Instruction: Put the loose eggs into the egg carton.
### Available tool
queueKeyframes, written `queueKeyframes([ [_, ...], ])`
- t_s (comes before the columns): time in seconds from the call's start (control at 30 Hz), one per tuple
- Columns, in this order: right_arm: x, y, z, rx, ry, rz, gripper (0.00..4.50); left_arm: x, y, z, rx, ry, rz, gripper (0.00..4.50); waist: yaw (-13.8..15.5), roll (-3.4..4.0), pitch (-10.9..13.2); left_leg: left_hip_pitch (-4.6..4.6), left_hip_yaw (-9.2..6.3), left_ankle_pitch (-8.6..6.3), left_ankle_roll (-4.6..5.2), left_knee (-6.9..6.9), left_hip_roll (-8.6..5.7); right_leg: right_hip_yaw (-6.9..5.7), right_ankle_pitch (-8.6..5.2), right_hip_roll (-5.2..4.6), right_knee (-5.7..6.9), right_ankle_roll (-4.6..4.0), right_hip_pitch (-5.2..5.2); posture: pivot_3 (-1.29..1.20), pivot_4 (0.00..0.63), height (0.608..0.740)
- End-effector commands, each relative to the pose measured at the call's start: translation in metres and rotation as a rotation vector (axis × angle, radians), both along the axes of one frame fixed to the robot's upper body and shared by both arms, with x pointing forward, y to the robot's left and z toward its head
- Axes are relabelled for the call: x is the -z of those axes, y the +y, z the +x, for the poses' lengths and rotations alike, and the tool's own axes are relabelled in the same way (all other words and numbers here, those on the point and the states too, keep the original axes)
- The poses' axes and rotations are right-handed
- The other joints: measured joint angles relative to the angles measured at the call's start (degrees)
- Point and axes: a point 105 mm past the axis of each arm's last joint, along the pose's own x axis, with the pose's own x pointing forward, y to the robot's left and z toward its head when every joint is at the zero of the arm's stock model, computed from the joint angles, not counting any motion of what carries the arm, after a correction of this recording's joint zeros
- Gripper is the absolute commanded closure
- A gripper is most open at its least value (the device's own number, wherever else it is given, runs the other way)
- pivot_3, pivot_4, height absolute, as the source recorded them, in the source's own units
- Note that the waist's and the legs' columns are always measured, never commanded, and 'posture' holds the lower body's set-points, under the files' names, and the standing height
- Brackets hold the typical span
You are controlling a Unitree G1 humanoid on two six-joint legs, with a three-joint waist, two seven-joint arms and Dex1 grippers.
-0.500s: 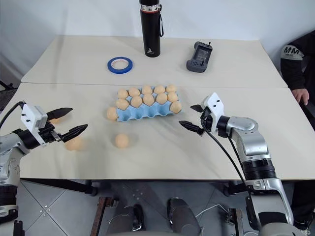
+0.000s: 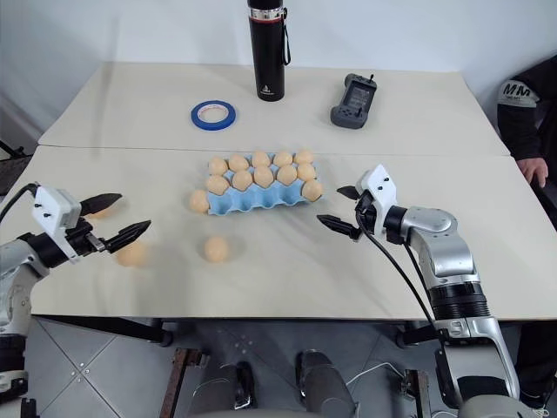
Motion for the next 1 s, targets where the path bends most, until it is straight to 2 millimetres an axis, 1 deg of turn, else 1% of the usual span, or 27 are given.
queueKeyframes([
  [0.03,-0.020,-0.002,0.001,-0.016,-0.056,0.024,0.00,-0.031,0.007,-0.015,-0.049,-0.088,0.003,0.04,-0.1,0.01,0.0,0.00,0.00,-0.02,-0.03,-0.01,0.00,0.01,0.00,0.00,-0.01,0.00,0.00,0.00,0.150,0.740],
  [0.07,-0.020,-0.002,0.002,-0.018,-0.054,0.025,0.00,-0.032,0.008,-0.018,-0.057,-0.091,0.001,0.04,0.0,0.01,0.0,0.00,0.01,-0.03,-0.05,-0.02,0.00,0.01,0.00,-0.01,-0.01,0.00,0.00,0.00,0.150,0.740],
  [0.13,-0.019,-0.001,0.001,-0.031,-0.048,0.024,0.00,-0.032,0.013,-0.033,-0.097,-0.086,-0.001,0.04,-0.1,0.01,0.0,0.01,0.00,-0.04,-0.06,-0.04,0.00,0.01,-0.01,-0.01,-0.02,-0.01,0.00,0.00,0.150,0.740],
  [0.2,-0.019,0.000,0.001,-0.038,-0.044,0.025,0.00,-0.031,0.016,-0.043,-0.126,-0.081,0.000,0.04,-0.1,0.01,0.0,0.02,0.01,-0.06,-0.09,-0.08,0.00,0.03,-0.03,-0.01,-0.06,-0.05,0.00,0.00,0.150,0.740],
  [0.27,-0.018,0.000,0.001,-0.044,-0.037,0.024,0.00,-0.018,0.024,-0.063,-0.177,-0.034,-0.005,0.04,-0.2,0.01,0.0,0.02,0.00,-0.06,-0.09,-0.10,0.00,0.02,-0.04,-0.01,-0.07,-0.07,0.00,0.00,0.150,0.740],
  [0.33,-0.017,0.001,0.001,-0.050,-0.033,0.021,0.00,-0.008,0.030,-0.079,-0.209,-0.001,-0.009,0.04,-0.5,0.03,0.0,0.04,0.02,-0.09,-0.10,-0.13,0.01,0.04,-0.05,-0.02,-0.12,-0.08,0.01,0.00,0.150,0.740],
  [0.5,-0.016,0.007,0.002,-0.083,-0.025,0.019,0.00,0.005,0.042,-0.101,-0.290,0.017,-0.029,0.04,-0.7,0.03,0.0,0.04,-0.06,-0.13,-0.17,-0.12,0.01,-0.01,-0.09,-0.02,-0.12,-0.17,0.00,0.00,0.150,0.740],
  [0.57,-0.017,0.008,-0.004,-0.122,-0.041,0.010,0.00,0.012,0.046,-0.109,-0.307,0.023,-0.032,0.04,-0.7,0.03,0.0,0.04,-0.09,-0.13,-0.16,-0.11,0.00,-0.01,-0.12,-0.03,-0.14,-0.26,0.01,0.00,0.150,0.740],
  [0.67,-0.014,0.010,-0.016,-0.193,-0.040,-0.011,0.00,0.019,0.048,-0.113,-0.326,0.036,-0.032,0.04,-0.7,0.03,0.0,0.02,-0.09,-0.15,-0.12,-0.12,-0.01,-0.02,-0.13,-0.06,-0.23,-0.30,0.04,0.00,0.150,0.740],
  [0.83,-0.015,0.011,-0.026,-0.248,-0.030,-0.013,0.00,0.022,0.041,-0.111,-0.320,0.029,-0.043,0.04,-0.9,0.03,0.0,0.00,-0.09,-0.19,-0.12,-0.19,-0.01,-0.03,-0.12,-0.06,-0.29,-0.28,0.04,0.00,0.150,0.740],
  [0.9,-0.016,0.012,-0.030,-0.269,-0.027,-0.009,0.00,0.022,0.036,-0.109,-0.306,0.026,-0.043,0.04,-1.1,0.03,0.0,0.00,-0.09,-0.20,-0.13,-0.20,-0.01,-0.03,-0.12,-0.06,-0.29,-0.27,0.04,0.00,0.150,0.740],
  [0.97,-0.016,0.011,-0.033,-0.280,-0.019,-0.015,0.00,0.015,0.023,-0.103,-0.273,-0.001,-0.042,0.04,-1.2,0.03,0.0,0.00,-0.10,-0.21,-0.14,-0.20,0.00,-0.03,-0.12,-0.05,-0.29,-0.27,0.03,0.00,0.150,0.740],
  [1.0,-0.016,0.011,-0.032,-0.272,-0.019,-0.016,0.00,0.009,0.012,-0.098,-0.239,-0.018,-0.039,0.04,-1.1,0.03,0.0,0.01,-0.10,-0.21,-0.14,-0.20,0.00,-0.03,-0.12,-0.05,-0.29,-0.27,0.04,0.00,0.150,0.740],
])
